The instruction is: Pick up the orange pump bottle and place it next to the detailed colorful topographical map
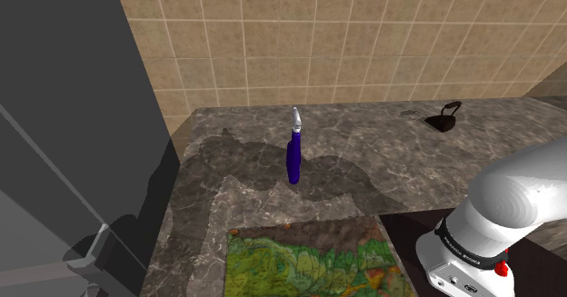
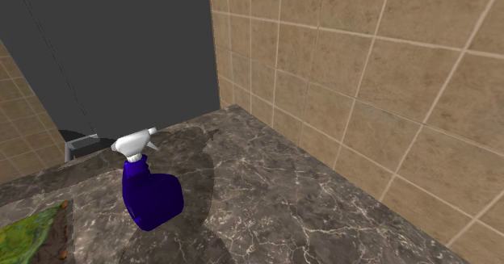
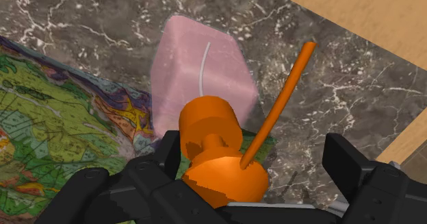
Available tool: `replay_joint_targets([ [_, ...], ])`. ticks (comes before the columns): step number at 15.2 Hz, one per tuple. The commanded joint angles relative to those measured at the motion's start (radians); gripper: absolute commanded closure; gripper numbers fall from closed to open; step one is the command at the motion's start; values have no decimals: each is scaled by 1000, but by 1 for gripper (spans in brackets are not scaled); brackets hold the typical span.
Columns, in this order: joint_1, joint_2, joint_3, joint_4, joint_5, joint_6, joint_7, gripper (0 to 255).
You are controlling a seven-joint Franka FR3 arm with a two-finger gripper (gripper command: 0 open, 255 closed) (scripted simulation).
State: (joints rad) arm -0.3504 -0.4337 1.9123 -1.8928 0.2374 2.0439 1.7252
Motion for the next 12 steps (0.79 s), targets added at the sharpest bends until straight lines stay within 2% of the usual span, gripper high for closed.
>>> replay_joint_targets([
  [1, 15, 13, -15, 20, -14, -29, 10, 0],
  [4, 51, 44, -51, 83, -48, -112, 32, 0],
  [12, 51, 44, -51, 83, -48, -112, 32, 0],
])
